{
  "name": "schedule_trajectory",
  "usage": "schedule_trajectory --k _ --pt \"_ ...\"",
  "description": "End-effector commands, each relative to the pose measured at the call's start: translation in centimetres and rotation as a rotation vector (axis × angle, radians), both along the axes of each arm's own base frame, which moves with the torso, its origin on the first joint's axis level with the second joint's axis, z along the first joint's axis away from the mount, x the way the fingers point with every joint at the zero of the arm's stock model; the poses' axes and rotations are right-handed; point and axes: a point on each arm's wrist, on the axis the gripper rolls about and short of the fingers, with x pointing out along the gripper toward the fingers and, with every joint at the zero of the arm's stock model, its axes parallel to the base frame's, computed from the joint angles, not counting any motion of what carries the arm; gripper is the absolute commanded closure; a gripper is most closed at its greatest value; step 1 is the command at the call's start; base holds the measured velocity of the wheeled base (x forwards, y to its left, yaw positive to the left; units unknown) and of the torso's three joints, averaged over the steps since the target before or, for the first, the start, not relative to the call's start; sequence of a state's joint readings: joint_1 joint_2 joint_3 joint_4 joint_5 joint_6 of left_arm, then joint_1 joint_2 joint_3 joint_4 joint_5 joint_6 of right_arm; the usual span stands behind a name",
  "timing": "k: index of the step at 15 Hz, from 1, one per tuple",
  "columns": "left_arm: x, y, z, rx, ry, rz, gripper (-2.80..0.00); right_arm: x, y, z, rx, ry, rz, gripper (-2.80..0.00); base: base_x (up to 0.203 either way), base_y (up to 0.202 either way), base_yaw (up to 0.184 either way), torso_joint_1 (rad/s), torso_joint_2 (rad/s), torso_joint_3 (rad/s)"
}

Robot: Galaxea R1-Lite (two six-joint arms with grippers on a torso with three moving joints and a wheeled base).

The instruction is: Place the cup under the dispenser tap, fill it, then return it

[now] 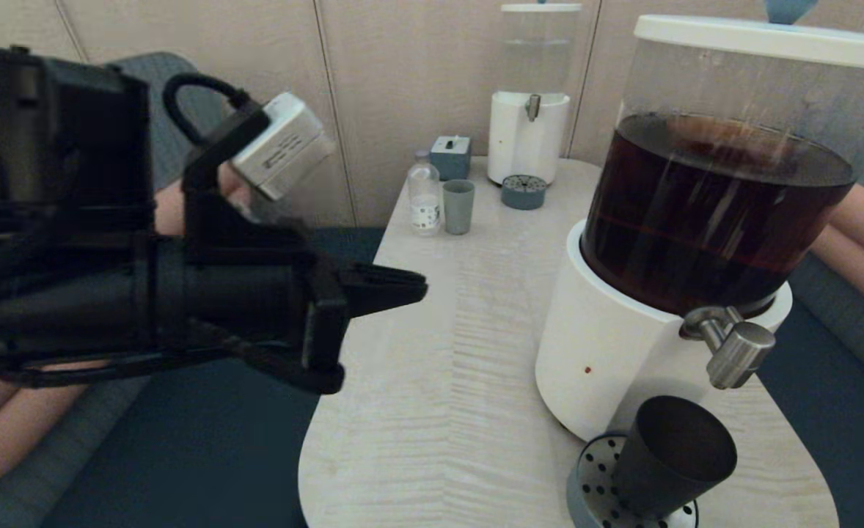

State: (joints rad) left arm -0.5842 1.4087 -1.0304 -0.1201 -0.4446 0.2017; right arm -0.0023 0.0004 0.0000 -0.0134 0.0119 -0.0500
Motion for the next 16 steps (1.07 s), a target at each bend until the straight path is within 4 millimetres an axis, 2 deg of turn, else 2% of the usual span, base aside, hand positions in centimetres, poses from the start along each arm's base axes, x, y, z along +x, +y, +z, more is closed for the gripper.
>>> schedule_trajectory --k 1,5,9,13,16 --pt "-1.9 2.9 -0.5 -0.027 -0.025 -0.002 0.0 0.0 0.0 -0.1 -0.001 0.001 0.001 0.0 0.0 0.0 0.0 0.0 0.0 0.0" --pt "-2.8 3.9 -2.3 -0.113 -0.177 -0.038 0.0 0.0 0.0 -0.1 -0.001 0.002 0.001 0.0 0.0 0.0 0.0 0.0 0.0 0.0" --pt "-2.7 3.7 -6.0 -0.131 -0.199 -0.052 0.0 0.0 0.0 -0.1 -0.001 0.002 0.001 0.0 0.0 0.0 0.0 0.0 0.0 0.0" --pt "-3.2 3.6 -7.3 -0.124 -0.167 -0.134 0.0 0.0 0.0 -0.1 -0.001 0.002 0.0 0.0 0.0 0.0 0.0 0.0 0.0 0.0" --pt "-2.9 3.0 -8.2 -0.106 -0.158 -0.175 0.0 0.0 0.0 -0.1 -0.001 0.001 0.0 0.0 0.0 0.0 0.0 0.0 0.0 0.0"
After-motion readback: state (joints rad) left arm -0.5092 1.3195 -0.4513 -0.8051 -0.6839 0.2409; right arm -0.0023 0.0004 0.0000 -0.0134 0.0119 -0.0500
